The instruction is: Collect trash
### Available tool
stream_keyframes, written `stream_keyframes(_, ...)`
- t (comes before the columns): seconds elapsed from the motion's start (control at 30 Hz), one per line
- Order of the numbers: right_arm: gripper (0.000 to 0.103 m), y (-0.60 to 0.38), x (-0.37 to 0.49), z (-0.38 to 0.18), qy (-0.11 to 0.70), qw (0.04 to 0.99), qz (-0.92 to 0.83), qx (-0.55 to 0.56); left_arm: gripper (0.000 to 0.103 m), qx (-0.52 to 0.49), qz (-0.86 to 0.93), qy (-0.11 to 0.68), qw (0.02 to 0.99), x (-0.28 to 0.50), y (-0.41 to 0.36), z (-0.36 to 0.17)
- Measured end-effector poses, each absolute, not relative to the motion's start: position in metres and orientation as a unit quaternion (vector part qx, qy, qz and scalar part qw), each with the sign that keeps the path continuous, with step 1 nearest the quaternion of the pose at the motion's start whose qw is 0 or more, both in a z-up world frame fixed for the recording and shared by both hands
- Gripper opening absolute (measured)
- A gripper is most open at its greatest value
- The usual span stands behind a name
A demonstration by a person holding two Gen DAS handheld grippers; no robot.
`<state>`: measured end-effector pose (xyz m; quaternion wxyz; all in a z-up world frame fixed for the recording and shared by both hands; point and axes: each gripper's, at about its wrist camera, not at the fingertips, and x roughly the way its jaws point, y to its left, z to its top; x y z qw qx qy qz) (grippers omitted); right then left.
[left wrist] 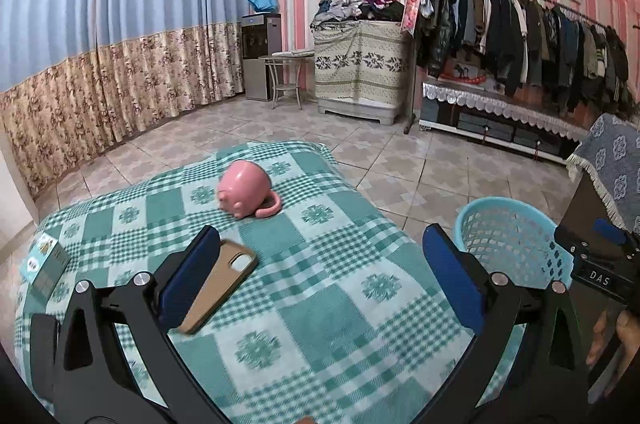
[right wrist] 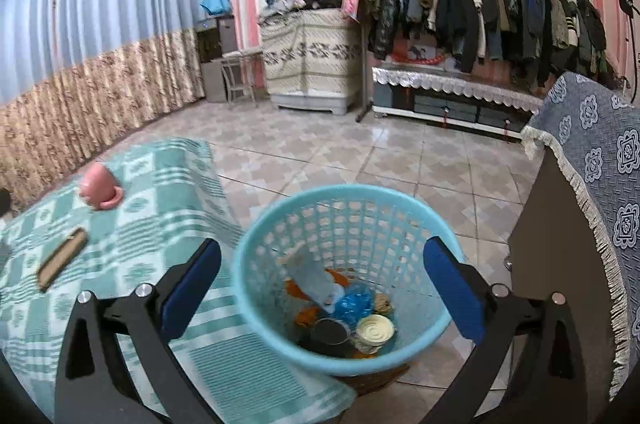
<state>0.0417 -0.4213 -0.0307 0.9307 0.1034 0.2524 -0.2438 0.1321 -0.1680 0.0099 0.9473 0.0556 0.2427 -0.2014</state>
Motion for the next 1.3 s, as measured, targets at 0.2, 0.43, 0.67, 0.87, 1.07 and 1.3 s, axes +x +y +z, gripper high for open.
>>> stream_keyframes(0.2, 0.099, -0.374, 0.026, -0.022, 0.247, 0.942, -0.211, 0.081, 0.098, 0.044, -0.177, 0.229, 0.956, 0.104, -0.13, 0.016)
stream_keyframes(0.43, 0.099, -0.317, 0.005, -0.017, 0.234, 0.957, -0.163, 0.051, 0.098, 0.061, -0.098, 0.217, 0.969, 0.064, -0.096, 0.01)
stream_keyframes(0.67, 0.099, -0.258, -0.018, -0.016, 0.223, 0.968, -0.107, 0.033, 0.098, 0.037, -0.093, 0.228, 0.968, 0.024, -0.061, -0.005)
stream_keyframes(0.87, 0.099, -0.229, -0.038, -0.023, 0.206, 0.974, -0.093, 0.022, 0.098, 0.037, -0.085, 0.228, 0.969, 0.003, -0.042, -0.016)
stream_keyframes(1.07, 0.099, -0.221, -0.051, -0.026, 0.192, 0.977, -0.087, 0.025, 0.098, 0.025, -0.081, 0.22, 0.972, -0.013, -0.026, -0.026)
stream_keyframes(1.3, 0.099, -0.212, -0.056, -0.027, 0.183, 0.98, -0.071, 0.023, 0.098, 0.011, -0.076, 0.211, 0.974, -0.014, -0.018, -0.029)
